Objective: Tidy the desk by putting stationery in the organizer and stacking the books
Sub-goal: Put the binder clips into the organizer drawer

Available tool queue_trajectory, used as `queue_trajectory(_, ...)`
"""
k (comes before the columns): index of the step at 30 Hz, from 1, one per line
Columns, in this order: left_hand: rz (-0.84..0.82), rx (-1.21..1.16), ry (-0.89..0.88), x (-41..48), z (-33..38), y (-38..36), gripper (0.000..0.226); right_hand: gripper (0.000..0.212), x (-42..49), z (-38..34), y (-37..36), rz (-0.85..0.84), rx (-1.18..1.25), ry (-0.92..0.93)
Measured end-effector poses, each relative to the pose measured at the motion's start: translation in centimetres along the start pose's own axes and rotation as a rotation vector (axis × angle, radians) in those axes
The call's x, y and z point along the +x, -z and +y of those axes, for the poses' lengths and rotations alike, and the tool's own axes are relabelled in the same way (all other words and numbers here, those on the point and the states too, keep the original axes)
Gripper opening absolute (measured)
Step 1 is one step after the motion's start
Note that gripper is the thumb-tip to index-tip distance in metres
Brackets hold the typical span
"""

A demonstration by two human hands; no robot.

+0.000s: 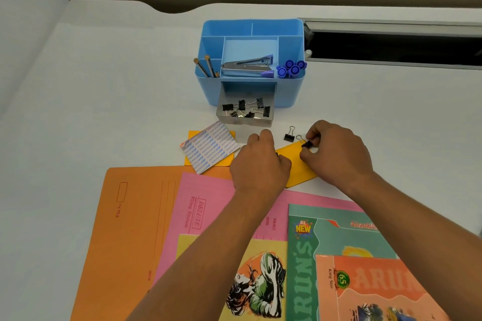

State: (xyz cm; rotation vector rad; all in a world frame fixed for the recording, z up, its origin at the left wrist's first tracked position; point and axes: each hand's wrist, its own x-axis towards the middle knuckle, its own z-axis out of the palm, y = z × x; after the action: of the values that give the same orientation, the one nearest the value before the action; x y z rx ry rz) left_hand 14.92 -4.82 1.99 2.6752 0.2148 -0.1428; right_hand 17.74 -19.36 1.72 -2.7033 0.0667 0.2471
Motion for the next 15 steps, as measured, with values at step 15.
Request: queue_trajectory(15,0.307,-0.282,0.015,4.8,-3.3,8.7,0.035,0.02,0.2,-0.3,0.4,-0.031,0.045,-0.022)
